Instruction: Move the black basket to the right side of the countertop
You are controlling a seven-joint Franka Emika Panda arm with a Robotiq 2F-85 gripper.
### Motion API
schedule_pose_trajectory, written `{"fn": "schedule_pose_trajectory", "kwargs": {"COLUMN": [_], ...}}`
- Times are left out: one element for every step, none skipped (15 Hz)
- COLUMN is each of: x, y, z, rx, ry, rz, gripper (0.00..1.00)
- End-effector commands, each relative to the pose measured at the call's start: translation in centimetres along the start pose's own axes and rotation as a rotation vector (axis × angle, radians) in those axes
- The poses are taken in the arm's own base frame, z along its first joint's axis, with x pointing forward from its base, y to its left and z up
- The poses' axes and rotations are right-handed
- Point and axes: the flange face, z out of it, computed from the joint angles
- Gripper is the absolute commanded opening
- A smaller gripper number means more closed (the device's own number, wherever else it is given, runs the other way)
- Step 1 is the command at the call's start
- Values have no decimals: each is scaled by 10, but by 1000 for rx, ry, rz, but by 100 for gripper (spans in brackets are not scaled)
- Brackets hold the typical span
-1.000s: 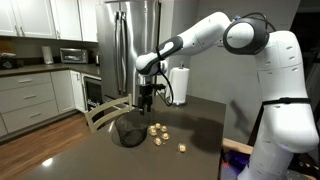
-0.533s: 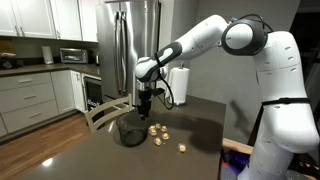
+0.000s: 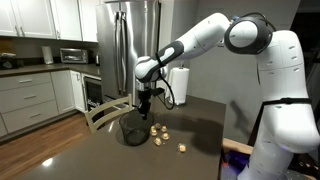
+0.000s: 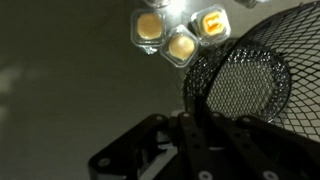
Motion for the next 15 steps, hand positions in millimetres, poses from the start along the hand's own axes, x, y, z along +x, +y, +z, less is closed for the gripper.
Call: {"fn": "schedule_pose_trajectory", "kwargs": {"x": [-12, -12, -13, -14, -17, -19, -23, -26, -30, -34, -38, -41, -44, -46, -49], "y": [-19, -23, -29, -33, -37, -39, -39, -39, -36, -35, -32, -31, -29, -27, -26], "z": [-15, -18, -22, -25, -31, -35, -43, -48, -55, -60, -65, -69, -72, -74, -78], "rx": [-51, -60, -67, -76, -79, -82, -73, -63, -56, -51, -44, -40, -38, -38, -33], "ry": [0, -1, -4, -4, 1, 6, 17, 24, 36, 43, 51, 57, 61, 64, 71], "rz": [-6, -15, -31, -44, -57, -66, -71, -79, -69, -69, -61, -59, -52, -49, -46], "gripper": [4, 6, 6, 6, 7, 6, 6, 6, 6, 6, 6, 6, 6, 6, 5]}}
